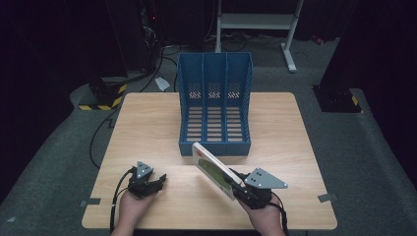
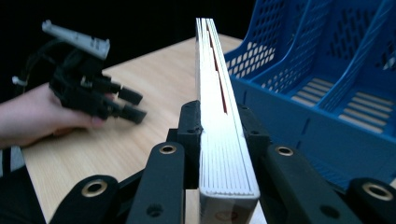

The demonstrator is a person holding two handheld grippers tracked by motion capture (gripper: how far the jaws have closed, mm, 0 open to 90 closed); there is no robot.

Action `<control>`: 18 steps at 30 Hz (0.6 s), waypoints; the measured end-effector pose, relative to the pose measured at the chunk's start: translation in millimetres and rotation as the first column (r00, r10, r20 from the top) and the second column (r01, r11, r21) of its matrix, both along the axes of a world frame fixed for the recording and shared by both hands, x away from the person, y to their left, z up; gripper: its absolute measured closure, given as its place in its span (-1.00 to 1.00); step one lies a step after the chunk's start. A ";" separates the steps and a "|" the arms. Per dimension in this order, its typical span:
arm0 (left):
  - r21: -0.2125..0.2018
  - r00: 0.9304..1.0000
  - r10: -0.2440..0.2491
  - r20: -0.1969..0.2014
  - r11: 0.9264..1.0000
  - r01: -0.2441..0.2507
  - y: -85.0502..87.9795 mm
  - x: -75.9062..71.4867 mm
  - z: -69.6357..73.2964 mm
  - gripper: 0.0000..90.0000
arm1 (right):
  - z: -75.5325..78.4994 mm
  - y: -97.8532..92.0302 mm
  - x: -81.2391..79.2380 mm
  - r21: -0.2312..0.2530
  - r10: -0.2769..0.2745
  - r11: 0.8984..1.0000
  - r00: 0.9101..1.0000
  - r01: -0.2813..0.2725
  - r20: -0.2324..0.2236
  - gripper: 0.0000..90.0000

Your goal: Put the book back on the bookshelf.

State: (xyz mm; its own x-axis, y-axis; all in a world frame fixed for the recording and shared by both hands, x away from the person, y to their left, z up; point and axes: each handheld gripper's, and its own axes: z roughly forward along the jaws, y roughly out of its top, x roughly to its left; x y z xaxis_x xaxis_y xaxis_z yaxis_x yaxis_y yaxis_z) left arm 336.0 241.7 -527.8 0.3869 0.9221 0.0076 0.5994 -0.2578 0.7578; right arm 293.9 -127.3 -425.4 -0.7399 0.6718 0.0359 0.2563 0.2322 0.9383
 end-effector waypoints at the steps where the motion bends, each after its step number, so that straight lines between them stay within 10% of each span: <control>1: -0.001 1.000 0.000 0.000 1.000 0.000 -0.1 -0.1 0.0 -0.14 | 2.5 -1.9 -0.4 0.012 -0.010 1.000 1.000 0.010 0.003 0.68; 18: -0.003 1.000 -0.013 -0.004 1.000 0.013 -2.0 -1.9 -0.5 -0.27 | 44.0 -22.6 19.0 0.043 -0.110 0.993 0.992 0.107 0.066 0.67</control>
